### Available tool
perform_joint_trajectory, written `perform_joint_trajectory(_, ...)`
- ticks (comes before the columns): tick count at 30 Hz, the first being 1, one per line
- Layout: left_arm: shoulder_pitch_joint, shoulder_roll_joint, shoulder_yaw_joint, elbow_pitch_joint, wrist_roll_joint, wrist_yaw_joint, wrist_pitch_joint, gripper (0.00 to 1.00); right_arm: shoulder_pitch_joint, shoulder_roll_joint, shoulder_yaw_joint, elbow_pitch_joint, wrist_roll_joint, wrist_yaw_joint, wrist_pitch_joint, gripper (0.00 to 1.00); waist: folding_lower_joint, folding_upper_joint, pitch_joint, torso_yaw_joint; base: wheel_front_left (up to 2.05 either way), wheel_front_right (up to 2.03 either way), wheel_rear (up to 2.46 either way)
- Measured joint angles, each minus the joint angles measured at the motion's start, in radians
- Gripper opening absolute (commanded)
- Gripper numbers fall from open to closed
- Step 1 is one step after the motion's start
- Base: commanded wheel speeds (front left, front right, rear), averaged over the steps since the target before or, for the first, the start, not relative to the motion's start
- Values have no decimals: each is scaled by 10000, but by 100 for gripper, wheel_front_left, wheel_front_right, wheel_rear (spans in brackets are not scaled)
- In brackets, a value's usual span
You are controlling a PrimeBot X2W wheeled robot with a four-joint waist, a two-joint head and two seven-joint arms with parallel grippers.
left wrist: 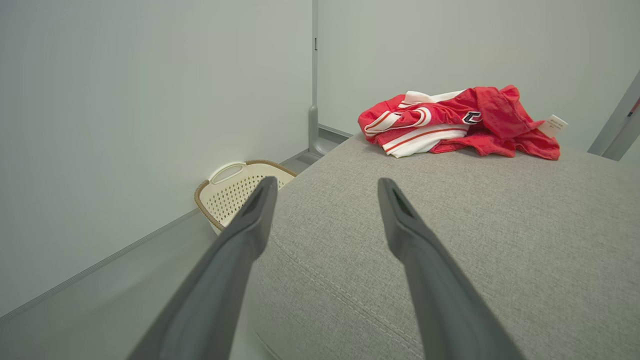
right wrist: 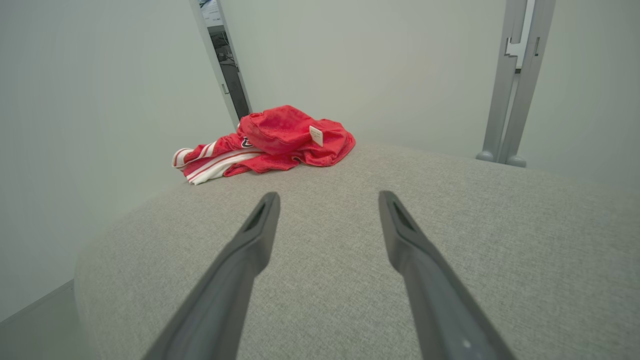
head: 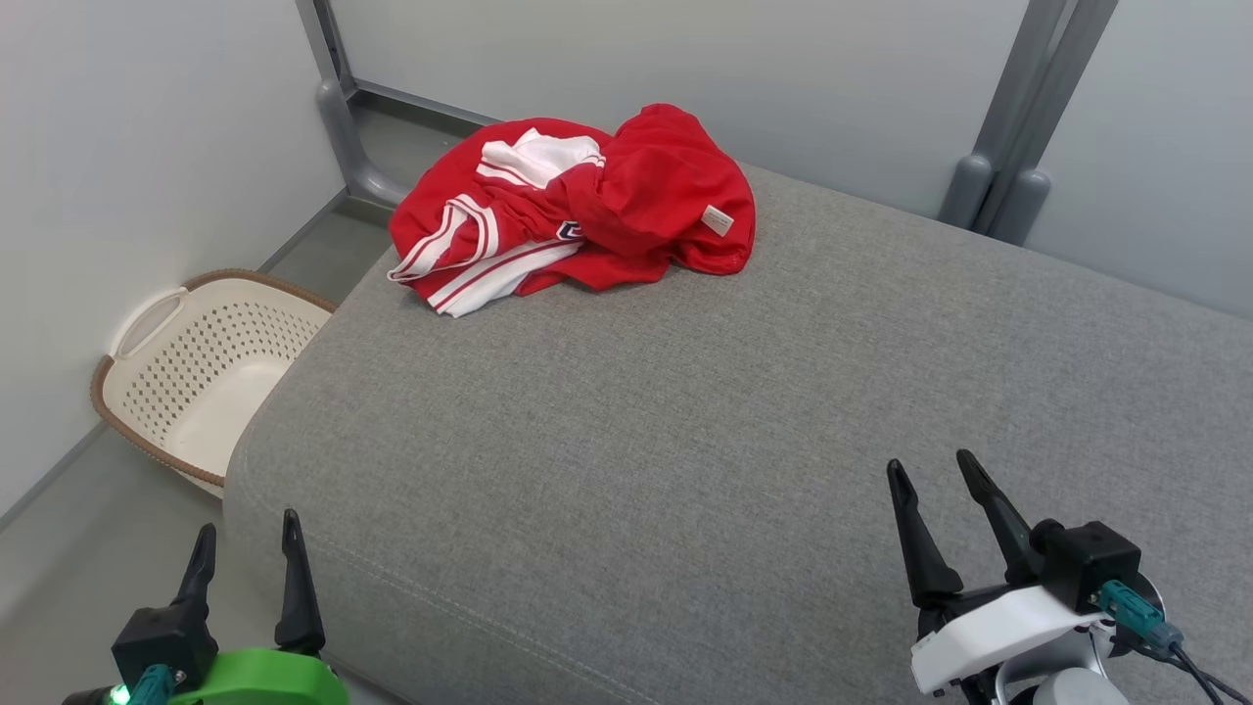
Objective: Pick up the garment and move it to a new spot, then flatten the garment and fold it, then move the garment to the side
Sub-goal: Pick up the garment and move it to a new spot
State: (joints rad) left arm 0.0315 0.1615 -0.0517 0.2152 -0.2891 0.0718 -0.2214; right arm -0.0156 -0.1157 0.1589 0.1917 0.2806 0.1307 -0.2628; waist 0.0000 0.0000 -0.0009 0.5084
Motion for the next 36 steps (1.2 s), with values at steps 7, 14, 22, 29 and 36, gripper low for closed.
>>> perform_joint_trajectory(7, 69, 2, -79, -113, -6, 119, 90, 100, 4, -29, -23, 48, 65, 0, 0, 100, 0, 0, -85, -65, 0, 0, 0)
perform_joint_trajectory(14, -516, 151, -75, 21, -96, -17, 86, 100, 72, -88, -188, -48, -19, 0, 0, 100, 0, 0, -4, -283, 0, 0, 0)
perform_joint_trajectory(22, -2421, 460, 67, 163, -194, -213, 40, 100, -265, -525, -297, -178, -107, 0, 0, 100, 0, 0, 593, -942, 0, 0, 0)
perform_joint_trajectory(29, -4910, 1070, 332, 295, -267, -418, 94, 100, -944, -1043, -700, -570, -257, 0, 0, 100, 1, 0, 1576, -1743, 0, 0, 0)
perform_joint_trajectory(36, -7211, 1864, 844, 658, -502, -554, 412, 100, -1359, -1350, -1461, -1037, -414, 0, 2, 100, 2, 0, 2651, -2696, 0, 0, 0)
